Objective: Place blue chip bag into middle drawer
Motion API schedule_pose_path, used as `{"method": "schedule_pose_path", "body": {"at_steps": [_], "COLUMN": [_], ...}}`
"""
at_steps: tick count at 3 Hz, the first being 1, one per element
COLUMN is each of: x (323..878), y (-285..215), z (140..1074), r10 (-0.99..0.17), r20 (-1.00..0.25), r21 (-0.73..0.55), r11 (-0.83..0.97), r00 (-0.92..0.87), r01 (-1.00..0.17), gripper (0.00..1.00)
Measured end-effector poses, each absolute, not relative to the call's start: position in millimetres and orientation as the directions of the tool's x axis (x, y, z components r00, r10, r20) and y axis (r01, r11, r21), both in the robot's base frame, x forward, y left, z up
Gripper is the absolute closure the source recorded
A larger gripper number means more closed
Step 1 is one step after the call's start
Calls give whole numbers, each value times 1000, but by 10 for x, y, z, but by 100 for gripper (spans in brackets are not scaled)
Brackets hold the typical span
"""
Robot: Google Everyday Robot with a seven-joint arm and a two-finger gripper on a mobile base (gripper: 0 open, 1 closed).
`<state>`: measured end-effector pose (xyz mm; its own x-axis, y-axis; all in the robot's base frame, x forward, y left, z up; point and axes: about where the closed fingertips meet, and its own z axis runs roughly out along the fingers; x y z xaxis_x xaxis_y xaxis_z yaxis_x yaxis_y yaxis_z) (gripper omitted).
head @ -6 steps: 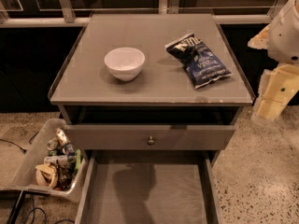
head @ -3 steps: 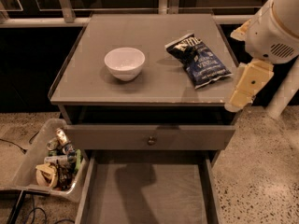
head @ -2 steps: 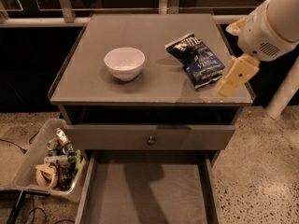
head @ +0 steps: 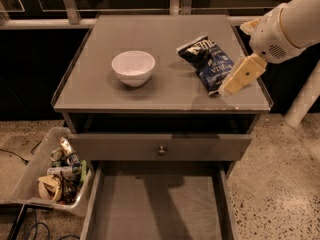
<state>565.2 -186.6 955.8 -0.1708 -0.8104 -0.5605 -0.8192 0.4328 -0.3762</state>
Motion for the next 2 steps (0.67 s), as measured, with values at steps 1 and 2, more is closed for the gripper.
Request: {"method": "schedule_pose_path", "body": {"at_steps": [1, 2], "x": [5793, 6159], "y": [-1903, -1967], "z": [9469, 9266], "r10": [-798, -746], "r20": [-570, -616], "r21": [-373, -340], "r11": [465, 543], "r00": [-198, -254], "r01": [-803, -768], "gripper": [0, 0]}}
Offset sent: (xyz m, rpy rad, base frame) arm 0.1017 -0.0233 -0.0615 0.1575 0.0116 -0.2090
